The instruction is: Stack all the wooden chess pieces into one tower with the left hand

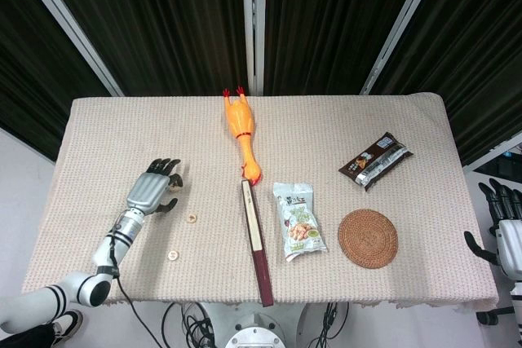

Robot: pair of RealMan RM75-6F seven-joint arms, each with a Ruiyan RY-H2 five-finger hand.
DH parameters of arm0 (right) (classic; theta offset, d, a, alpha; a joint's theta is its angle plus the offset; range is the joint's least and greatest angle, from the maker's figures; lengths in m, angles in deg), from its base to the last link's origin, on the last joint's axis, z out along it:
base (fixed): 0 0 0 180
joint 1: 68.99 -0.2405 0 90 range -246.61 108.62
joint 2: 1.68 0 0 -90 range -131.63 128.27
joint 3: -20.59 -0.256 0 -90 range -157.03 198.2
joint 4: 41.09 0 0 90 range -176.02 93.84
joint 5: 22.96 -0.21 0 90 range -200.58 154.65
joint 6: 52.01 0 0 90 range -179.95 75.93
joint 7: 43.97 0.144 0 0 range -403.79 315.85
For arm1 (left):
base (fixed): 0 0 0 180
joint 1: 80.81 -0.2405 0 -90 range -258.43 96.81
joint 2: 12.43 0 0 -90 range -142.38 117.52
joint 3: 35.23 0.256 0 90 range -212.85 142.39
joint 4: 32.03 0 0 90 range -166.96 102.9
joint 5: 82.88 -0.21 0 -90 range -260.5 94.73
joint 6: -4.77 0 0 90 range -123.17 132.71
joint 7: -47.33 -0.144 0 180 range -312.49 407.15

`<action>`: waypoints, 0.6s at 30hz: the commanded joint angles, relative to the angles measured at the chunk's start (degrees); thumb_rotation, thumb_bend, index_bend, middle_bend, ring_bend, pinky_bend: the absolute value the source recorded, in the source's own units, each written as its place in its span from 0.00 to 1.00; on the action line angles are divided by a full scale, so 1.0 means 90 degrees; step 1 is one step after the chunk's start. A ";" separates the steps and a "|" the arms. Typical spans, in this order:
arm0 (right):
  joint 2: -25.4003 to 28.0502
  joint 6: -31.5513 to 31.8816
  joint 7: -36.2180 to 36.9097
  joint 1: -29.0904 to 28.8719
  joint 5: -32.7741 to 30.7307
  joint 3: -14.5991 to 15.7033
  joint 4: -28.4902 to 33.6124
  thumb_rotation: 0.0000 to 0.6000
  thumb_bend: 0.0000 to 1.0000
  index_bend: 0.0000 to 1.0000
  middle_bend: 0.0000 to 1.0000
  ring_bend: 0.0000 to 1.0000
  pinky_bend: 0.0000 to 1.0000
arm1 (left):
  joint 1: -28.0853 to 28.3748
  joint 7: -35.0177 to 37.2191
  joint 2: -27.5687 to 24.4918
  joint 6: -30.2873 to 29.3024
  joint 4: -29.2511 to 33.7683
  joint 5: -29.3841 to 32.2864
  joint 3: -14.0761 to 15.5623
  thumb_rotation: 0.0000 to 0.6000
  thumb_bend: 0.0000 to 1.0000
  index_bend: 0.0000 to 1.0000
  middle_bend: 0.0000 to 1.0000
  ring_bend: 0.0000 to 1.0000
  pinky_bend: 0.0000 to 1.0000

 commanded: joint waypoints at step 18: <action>0.0004 0.0002 0.0016 0.0001 0.0009 0.0005 -0.0002 1.00 0.25 0.00 0.00 0.00 0.00 | -0.0074 0.0265 -0.0119 -0.0328 0.0455 -0.0302 -0.0028 1.00 0.34 0.38 0.03 0.00 0.00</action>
